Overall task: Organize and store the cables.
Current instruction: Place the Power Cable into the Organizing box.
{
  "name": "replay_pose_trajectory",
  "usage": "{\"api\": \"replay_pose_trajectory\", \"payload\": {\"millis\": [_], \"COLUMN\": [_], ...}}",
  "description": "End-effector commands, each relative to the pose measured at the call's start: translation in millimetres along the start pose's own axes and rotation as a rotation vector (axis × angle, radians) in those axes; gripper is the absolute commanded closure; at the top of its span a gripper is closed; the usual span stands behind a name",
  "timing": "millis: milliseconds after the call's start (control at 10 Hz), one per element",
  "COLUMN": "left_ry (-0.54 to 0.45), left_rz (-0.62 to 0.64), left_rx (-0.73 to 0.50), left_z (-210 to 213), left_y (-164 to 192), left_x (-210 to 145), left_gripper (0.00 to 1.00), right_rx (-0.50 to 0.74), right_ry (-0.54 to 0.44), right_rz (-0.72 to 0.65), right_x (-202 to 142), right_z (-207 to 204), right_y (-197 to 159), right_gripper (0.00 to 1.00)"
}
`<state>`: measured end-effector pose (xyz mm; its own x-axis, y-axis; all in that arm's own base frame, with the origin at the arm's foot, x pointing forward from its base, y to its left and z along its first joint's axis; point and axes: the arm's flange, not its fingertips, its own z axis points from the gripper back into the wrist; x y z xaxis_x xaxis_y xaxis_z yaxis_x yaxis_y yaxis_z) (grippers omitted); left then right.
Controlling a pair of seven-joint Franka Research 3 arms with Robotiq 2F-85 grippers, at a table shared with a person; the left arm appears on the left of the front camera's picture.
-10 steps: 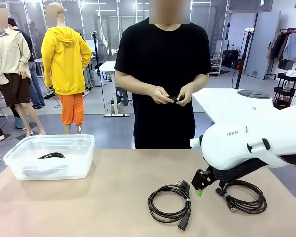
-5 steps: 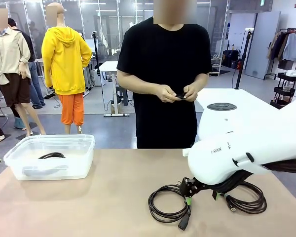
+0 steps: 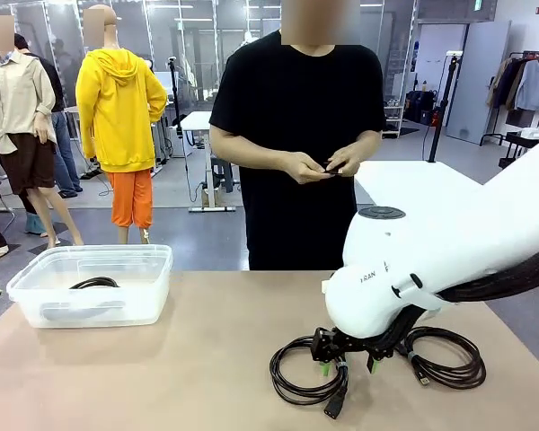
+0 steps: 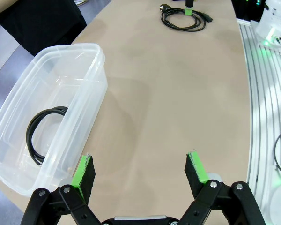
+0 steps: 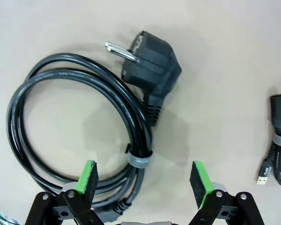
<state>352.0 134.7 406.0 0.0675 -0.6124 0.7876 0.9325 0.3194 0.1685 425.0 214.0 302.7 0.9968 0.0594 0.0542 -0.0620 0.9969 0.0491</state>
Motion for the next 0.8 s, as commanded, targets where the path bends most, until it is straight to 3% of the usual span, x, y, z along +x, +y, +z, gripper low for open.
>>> {"api": "replay_pose_trajectory", "payload": {"millis": [0,100,200,300,600,700], "left_ry": [-0.011,-0.011,-0.011,-0.011,-0.011,-0.011], "left_rz": [0.016,0.016,0.016,0.016,0.016,0.016], "left_rx": [0.020,0.020,0.020,0.020,0.020,0.020], "left_z": [-1.6,-1.6,-1.6,-1.6,-1.6,-1.6], "left_y": [-1.5,-1.5,-1.5,-1.5,-1.5,-1.5], "left_x": [2.2,2.2,2.2,2.2,2.2,2.2], "left_gripper": [0.02,0.02,0.02,0.02,0.02,0.02], "right_rx": [-0.046,-0.045,-0.037,-0.035,-0.029,-0.027], "right_ry": [-0.031,-0.024,-0.020,-0.025,-0.066,-0.065], "right_rz": [-0.053,-0.058,-0.071,-0.080,-0.106,-0.103], "right_x": [7.8,7.9,7.7,8.1,11.6,11.3], "right_z": [-5.4,-9.3,-10.5,-11.0,-15.1,-16.3], "right_y": [15.0,15.2,15.1,14.5,11.7,11.7], "right_gripper": [0.09,0.56,0.69,1.00,0.96,1.00]}}
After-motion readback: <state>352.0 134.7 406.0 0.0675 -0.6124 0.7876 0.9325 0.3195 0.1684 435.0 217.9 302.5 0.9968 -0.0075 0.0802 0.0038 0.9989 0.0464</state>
